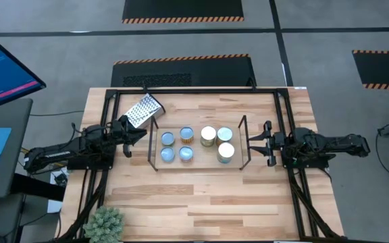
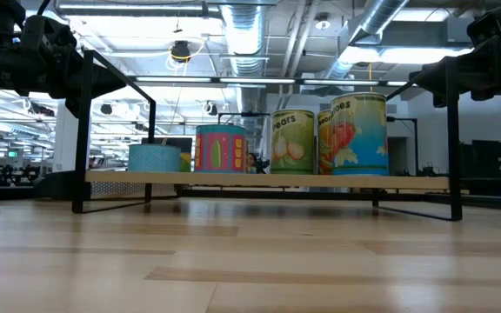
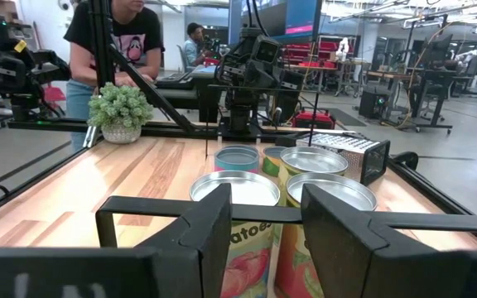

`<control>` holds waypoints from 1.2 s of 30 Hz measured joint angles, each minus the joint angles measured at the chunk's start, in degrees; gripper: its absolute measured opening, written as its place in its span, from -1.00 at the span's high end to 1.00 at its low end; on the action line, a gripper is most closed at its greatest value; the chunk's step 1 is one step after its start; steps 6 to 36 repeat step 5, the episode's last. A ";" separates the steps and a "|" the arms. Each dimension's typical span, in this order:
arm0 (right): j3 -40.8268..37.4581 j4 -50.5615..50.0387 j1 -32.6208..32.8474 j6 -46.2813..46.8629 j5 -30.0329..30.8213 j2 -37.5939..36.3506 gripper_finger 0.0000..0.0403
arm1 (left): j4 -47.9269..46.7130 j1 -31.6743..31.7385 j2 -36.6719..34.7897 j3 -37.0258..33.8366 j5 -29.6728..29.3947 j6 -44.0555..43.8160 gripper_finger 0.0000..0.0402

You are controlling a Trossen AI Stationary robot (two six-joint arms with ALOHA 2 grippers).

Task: Pick and place cans onto a shelf
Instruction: Return to Home Position

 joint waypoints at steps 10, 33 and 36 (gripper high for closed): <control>0.00 -0.01 0.00 0.00 0.02 -0.01 0.14 | 0.00 0.02 -0.01 0.00 -0.01 0.01 0.79; 0.00 -0.01 0.00 0.00 0.02 -0.01 0.14 | 0.00 0.02 -0.01 0.00 -0.01 0.01 0.79; 0.00 -0.01 0.00 0.00 0.02 -0.01 0.14 | 0.00 0.02 -0.01 0.00 -0.01 0.01 0.79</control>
